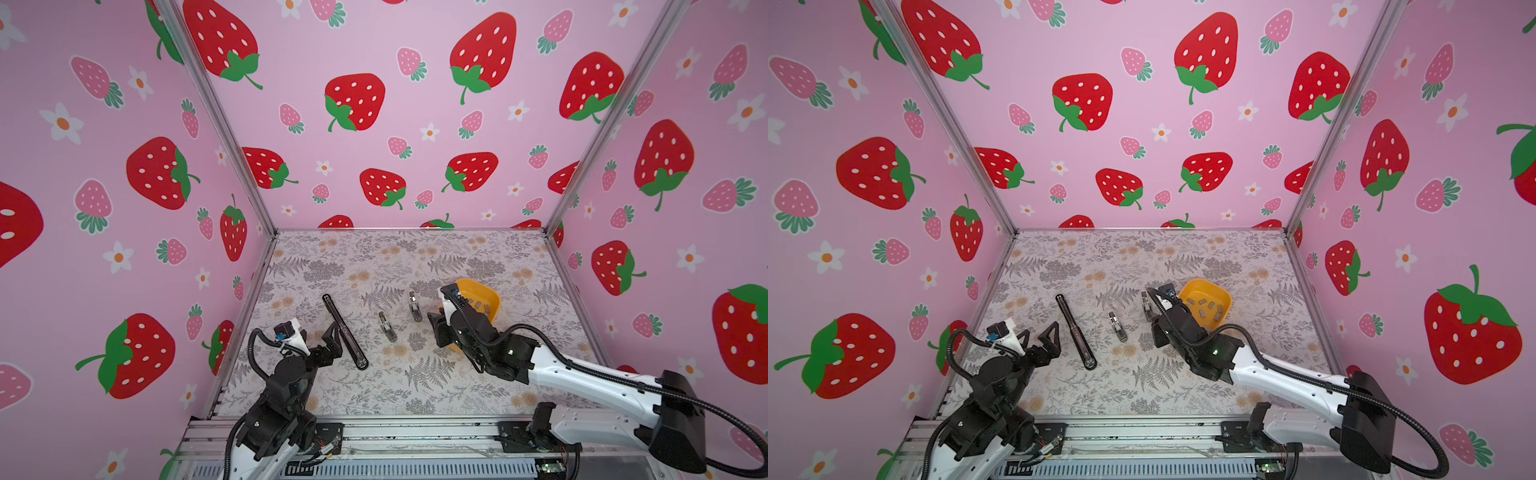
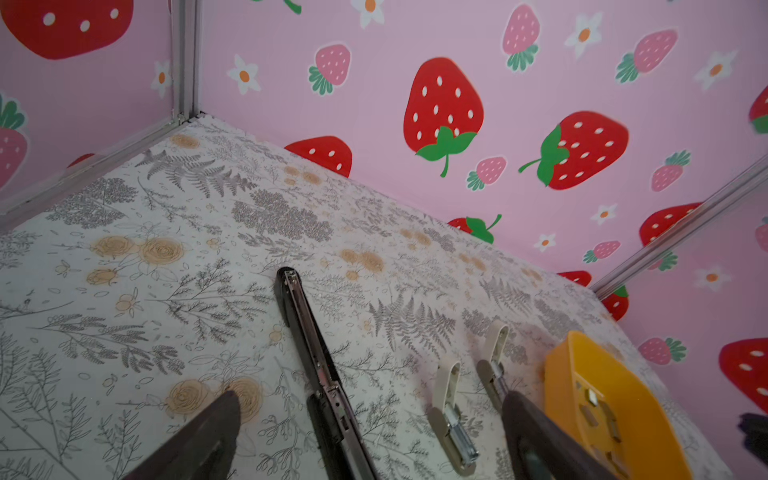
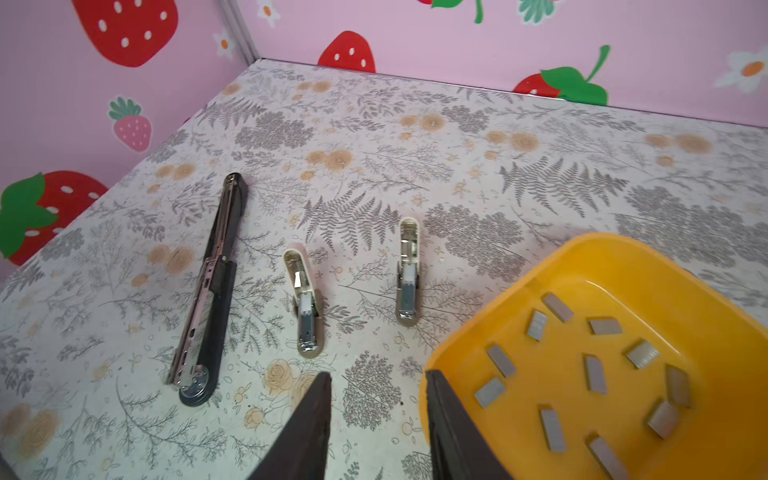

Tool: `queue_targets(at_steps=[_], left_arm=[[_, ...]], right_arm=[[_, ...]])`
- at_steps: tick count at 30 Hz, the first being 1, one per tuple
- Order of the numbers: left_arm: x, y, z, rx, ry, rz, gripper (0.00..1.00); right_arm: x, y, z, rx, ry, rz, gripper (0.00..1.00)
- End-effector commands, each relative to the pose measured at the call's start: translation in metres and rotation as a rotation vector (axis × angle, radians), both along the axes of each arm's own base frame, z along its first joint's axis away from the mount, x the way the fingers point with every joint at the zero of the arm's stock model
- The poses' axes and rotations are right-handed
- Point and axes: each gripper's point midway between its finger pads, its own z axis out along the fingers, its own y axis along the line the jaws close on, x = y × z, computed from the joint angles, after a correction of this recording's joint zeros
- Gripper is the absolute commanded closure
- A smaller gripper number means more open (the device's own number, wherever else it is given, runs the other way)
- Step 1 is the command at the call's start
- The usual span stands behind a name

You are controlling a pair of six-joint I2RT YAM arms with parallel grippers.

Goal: Load the staples into the stapler

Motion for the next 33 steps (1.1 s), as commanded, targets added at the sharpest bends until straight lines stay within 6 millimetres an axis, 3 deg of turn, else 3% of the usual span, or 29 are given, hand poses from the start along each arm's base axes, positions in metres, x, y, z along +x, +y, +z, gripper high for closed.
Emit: queue_targets(at_steps=[1,6,11,19,33], left_arm=[[-0.006,0.005,-0.018,0.073,0.070,-0.001,0.00],[-0.005,-0.009,-0.022,0.053,0.055,-0.074,0.05],[-0.004,-0.008,-0.026,0.050,0.087,-0.060,0.07],[-0.001,-0.004,-0.029,0.066,0.116,-0.033,0.08],[-0.011,0.004,-0.025,0.040,0.091,-0.007,0.10]], right_arm=[[0.018,-0.044,-0.014,-0.056,0.029,-0.193,0.63],[0.041,-0.066,-0.037,-0.066,0.110,-0.257,0.69],[0.074,-0.095,-0.059,-0.101,0.172,-0.384,0.73],[0.112,-0.122,-0.093,-0.011,0.298,-0.490,0.74],[0.158,-0.108,-0.132,0.026,0.396,-0.559,0.73]])
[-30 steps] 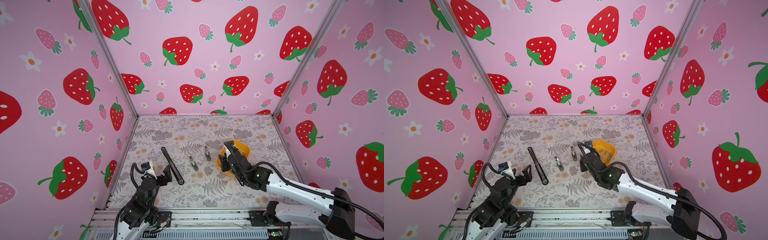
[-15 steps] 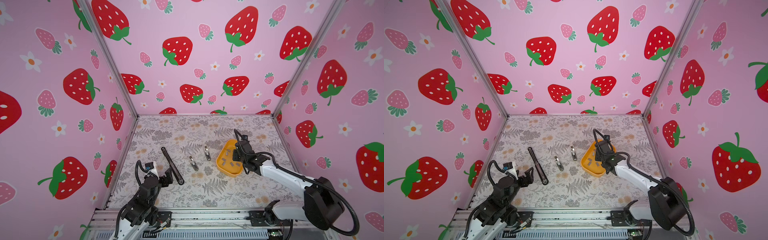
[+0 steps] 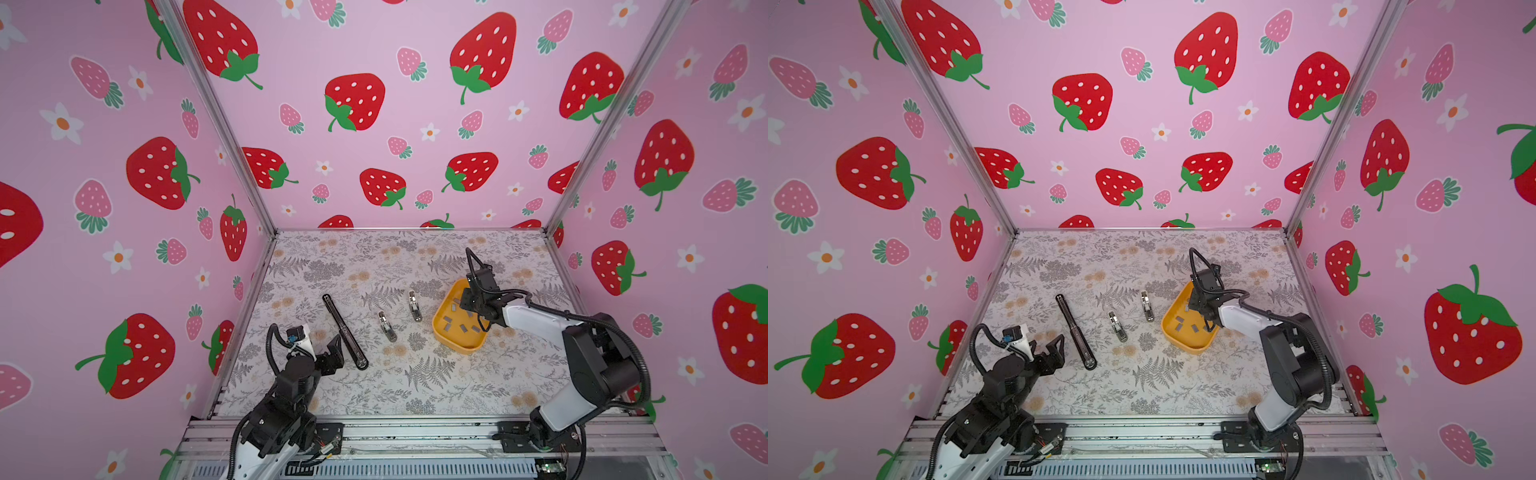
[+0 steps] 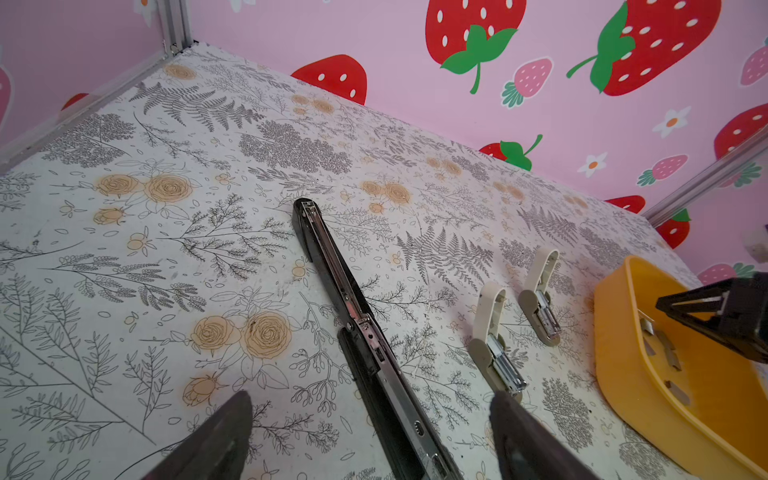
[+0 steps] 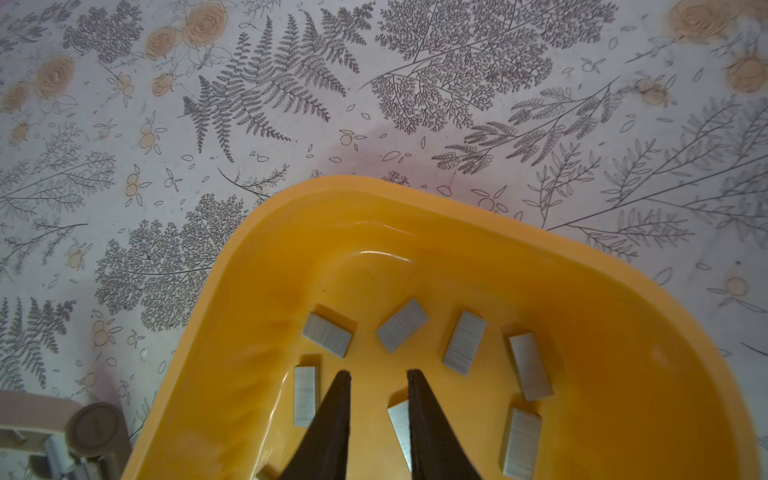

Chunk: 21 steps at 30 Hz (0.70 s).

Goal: Load the staples into the stapler

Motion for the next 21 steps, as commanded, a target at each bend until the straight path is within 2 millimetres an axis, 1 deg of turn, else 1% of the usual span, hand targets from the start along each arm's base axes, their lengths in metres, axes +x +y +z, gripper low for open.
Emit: queue_targets(at_steps=[1,8,13,21], left_arm=[[-0.003,0.006,0.007,-0.015,-0.016,0.029,0.10],[-0.003,0.006,0.007,-0.017,-0.015,0.028,0.10],[-0.004,0.007,0.007,-0.017,-0.017,0.028,0.10],[-0.004,0.007,0.007,-0.019,-0.019,0.031,0.10]], right_arm=[[0.011,0.002,0.002,0.045,-0.008,-0.053,0.72],[0.010,-0.002,-0.014,0.048,0.027,-0.105,0.71],[0.009,-0.005,-0.023,0.034,0.039,-0.121,0.66],[0.013,-0.001,-0.038,0.016,0.069,-0.109,0.65]])
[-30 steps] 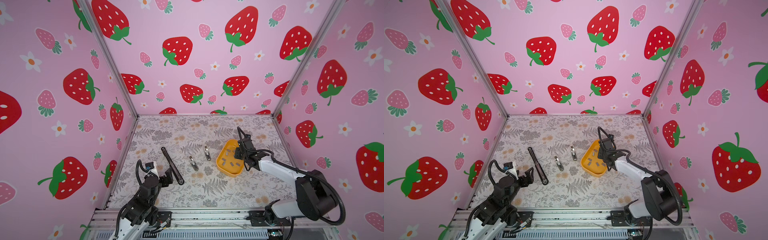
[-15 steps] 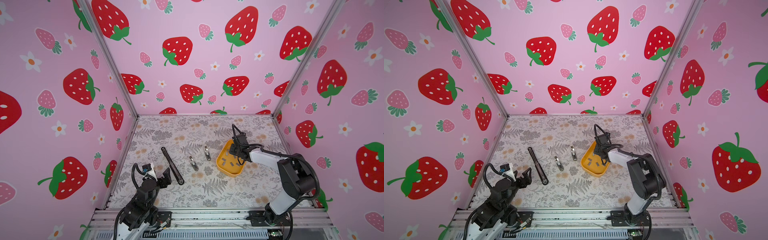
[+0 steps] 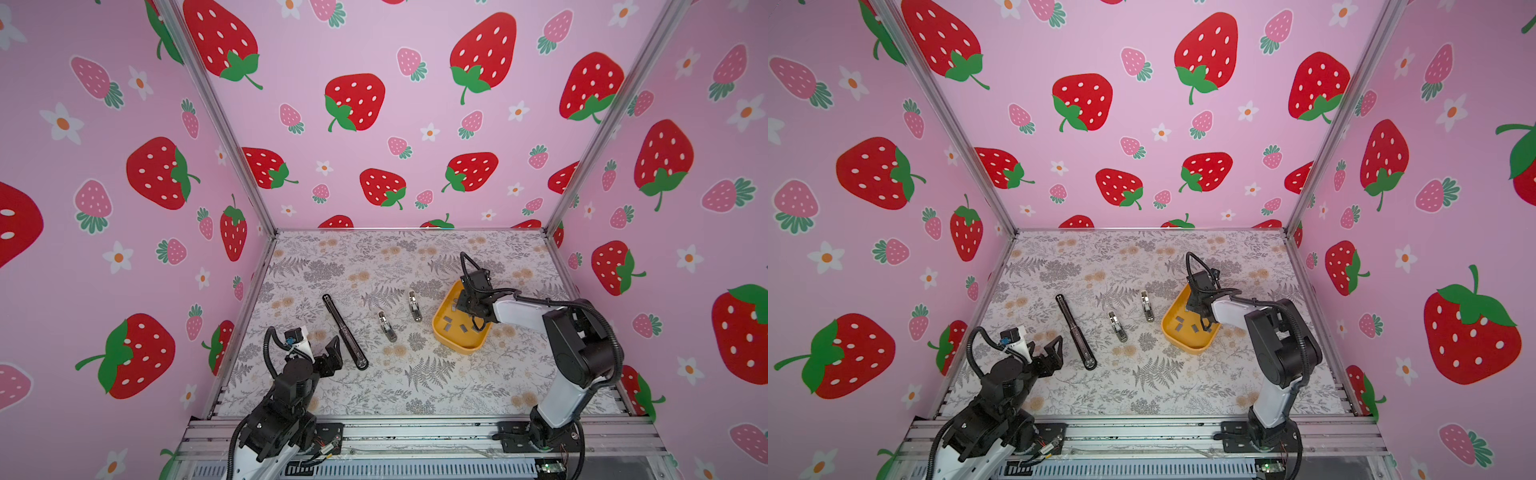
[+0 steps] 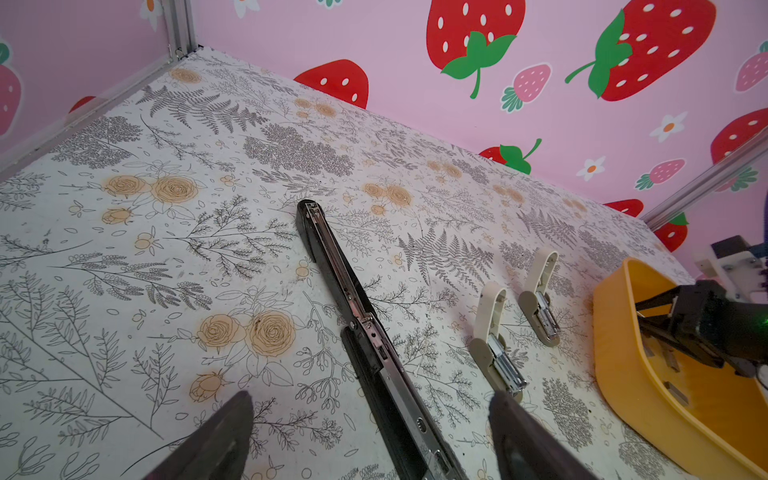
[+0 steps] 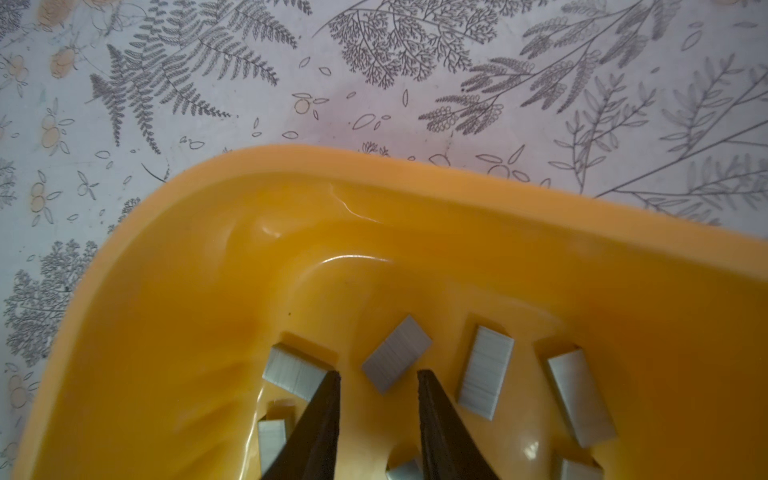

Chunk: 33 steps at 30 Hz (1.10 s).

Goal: Load the staples into the stapler

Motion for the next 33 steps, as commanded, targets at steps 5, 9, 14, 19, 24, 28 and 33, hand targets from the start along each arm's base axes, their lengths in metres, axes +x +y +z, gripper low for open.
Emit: queue_targets(at_steps=[5,9,14,19,24,28,33], left_arm=[[-0.001,0.005,0.008,-0.018,-0.017,0.030,0.10],[-0.001,0.005,0.007,-0.017,-0.015,0.030,0.10],[-0.001,0.005,0.007,-0.016,-0.014,0.026,0.10],[-0.001,0.004,0.007,-0.015,-0.016,0.024,0.11],[-0.001,0.004,0.007,-0.016,-0.015,0.023,0.11],[-0.001,0.004,0.007,-0.016,-0.017,0.021,0.11],[-0.001,0.004,0.007,-0.017,-0.017,0.021,0.11]], right_arm=[[0.009,-0.001,-0.010,-0.020,0.014,-0.024,0.65],[0.009,-0.005,-0.017,-0.056,0.034,-0.022,0.65],[0.006,-0.012,-0.026,-0.109,0.059,-0.020,0.63],[0.005,-0.013,-0.035,-0.132,0.081,-0.009,0.71],[0.004,-0.015,-0.042,-0.153,0.097,-0.003,0.73],[0.003,-0.015,-0.046,-0.157,0.108,0.002,0.76],[0.002,-0.015,-0.047,-0.163,0.110,0.007,0.81]])
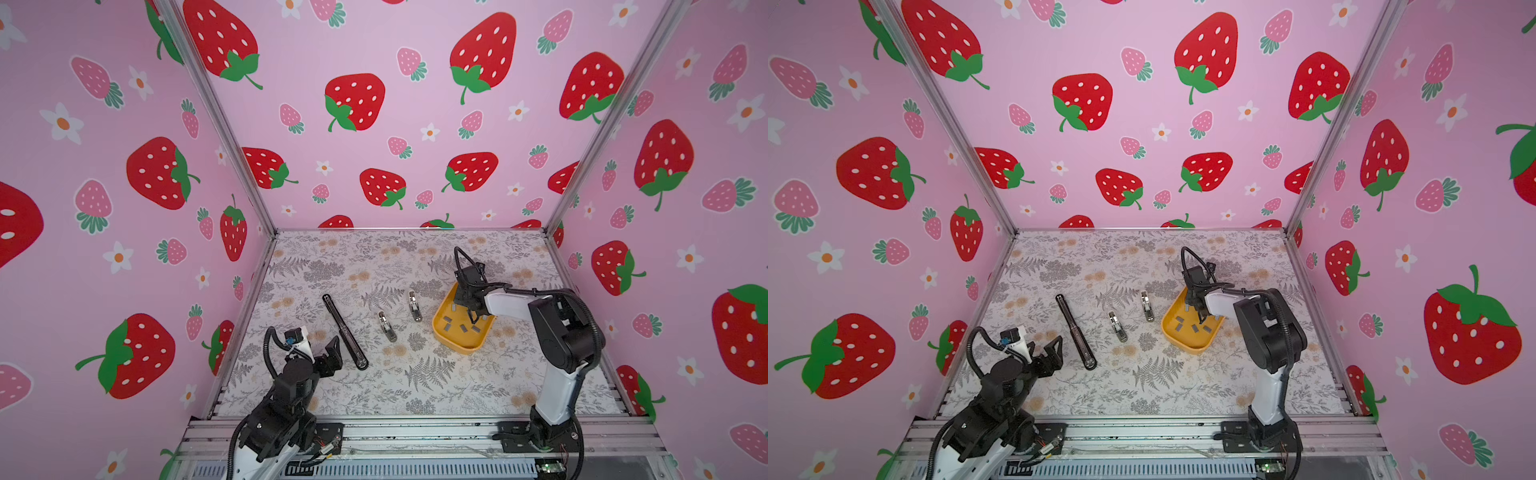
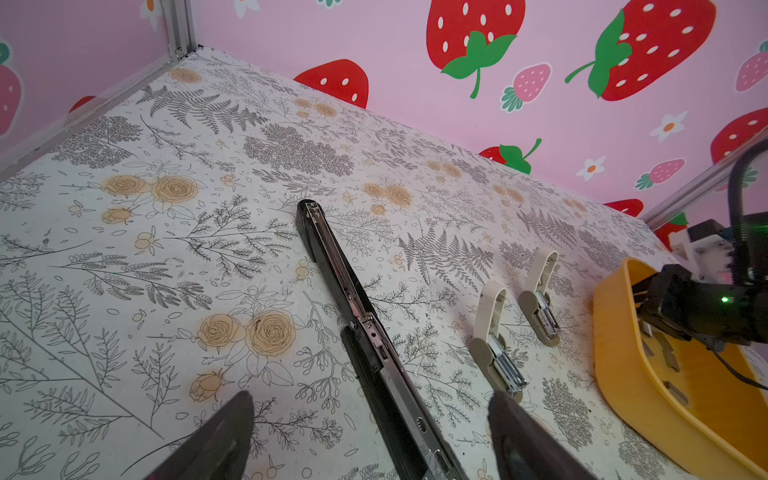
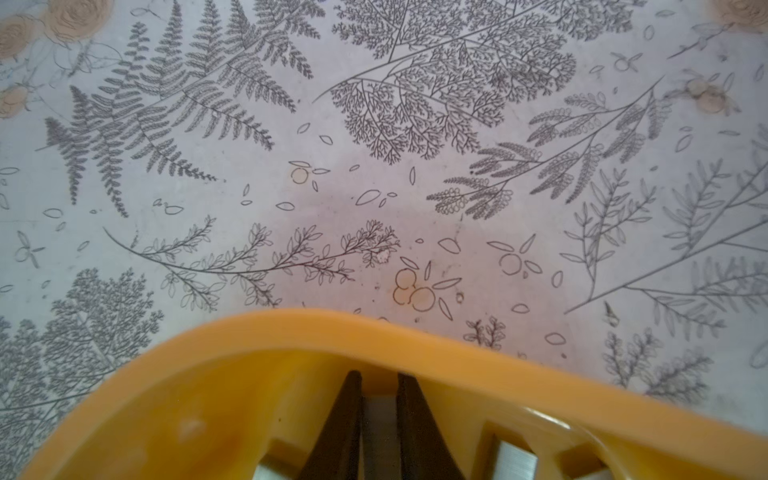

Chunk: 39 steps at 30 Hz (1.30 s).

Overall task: Load the staples into the stapler
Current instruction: 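Grasp the tray rim with the right gripper and tilt the tray up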

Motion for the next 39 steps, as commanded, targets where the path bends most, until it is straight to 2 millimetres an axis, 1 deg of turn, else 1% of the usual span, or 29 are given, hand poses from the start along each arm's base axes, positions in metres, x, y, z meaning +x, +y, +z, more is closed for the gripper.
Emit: queue_targets(at_steps=[1,6,10,13,16,20,21,22,23,25,26,27,29,31,32,34,37,38,39], left_arm=[[-0.001,0.004,0.007,-0.017,-0.017,0.022,0.11],[-0.001,0.004,0.007,-0.018,-0.019,0.022,0.10],[-0.001,0.004,0.008,-0.019,-0.021,0.021,0.10],[0.000,0.003,0.007,-0.019,-0.019,0.019,0.09],[0.001,0.005,0.007,-0.015,-0.015,0.033,0.07],[0.005,0.010,0.004,-0.018,0.000,0.082,0.04],[0.006,0.012,0.004,-0.026,0.003,0.100,0.02],[0.009,0.012,0.007,-0.043,-0.003,0.110,0.01],[0.010,0.011,0.013,-0.073,-0.006,0.122,0.01],[0.008,0.013,0.022,-0.192,0.014,0.176,0.01],[0.008,0.010,0.028,-0.240,0.016,0.178,0.01],[0.008,0.009,0.039,-0.278,0.004,0.181,0.01],[0.009,0.014,0.055,-0.336,-0.023,0.224,0.01],[0.014,0.017,0.063,-0.400,-0.051,0.267,0.01],[0.017,0.019,0.065,-0.435,-0.067,0.296,0.01],[0.018,0.030,0.059,-0.453,-0.061,0.384,0.01],[0.019,0.053,0.049,-0.348,-0.090,0.509,0.01],[0.019,0.059,0.044,-0.303,-0.097,0.527,0.01],[0.024,0.059,0.042,-0.233,-0.116,0.506,0.01]], right_arm=[[-0.027,-0.015,-0.040,-0.061,0.152,-0.002,0.83],[-0.024,-0.012,-0.034,-0.058,0.135,0.016,0.85],[-0.018,-0.006,-0.017,-0.056,0.090,0.050,0.85],[-0.012,0.001,0.006,-0.045,0.025,0.088,0.85],[-0.010,0.008,0.033,-0.027,-0.053,0.120,0.85],[-0.013,0.019,0.060,0.007,-0.130,0.169,0.85],[-0.016,0.022,0.067,0.007,-0.149,0.180,0.85],[-0.018,0.023,0.073,0.010,-0.168,0.189,0.85],[-0.021,0.025,0.079,0.015,-0.184,0.203,0.85],[-0.026,0.030,0.092,0.034,-0.220,0.230,0.85],[-0.030,0.032,0.098,0.045,-0.240,0.240,0.85],[-0.034,0.035,0.105,0.058,-0.259,0.255,0.85],[-0.043,0.046,0.117,0.092,-0.295,0.294,0.85],[-0.055,0.059,0.126,0.123,-0.329,0.335,0.85],[-0.062,0.069,0.129,0.133,-0.338,0.364,0.85],[-0.077,0.086,0.135,0.143,-0.357,0.415,0.86],[-0.104,0.110,0.145,0.150,-0.398,0.486,0.86],[-0.116,0.121,0.150,0.146,-0.421,0.521,0.86],[-0.123,0.127,0.153,0.142,-0.433,0.541,0.86]])
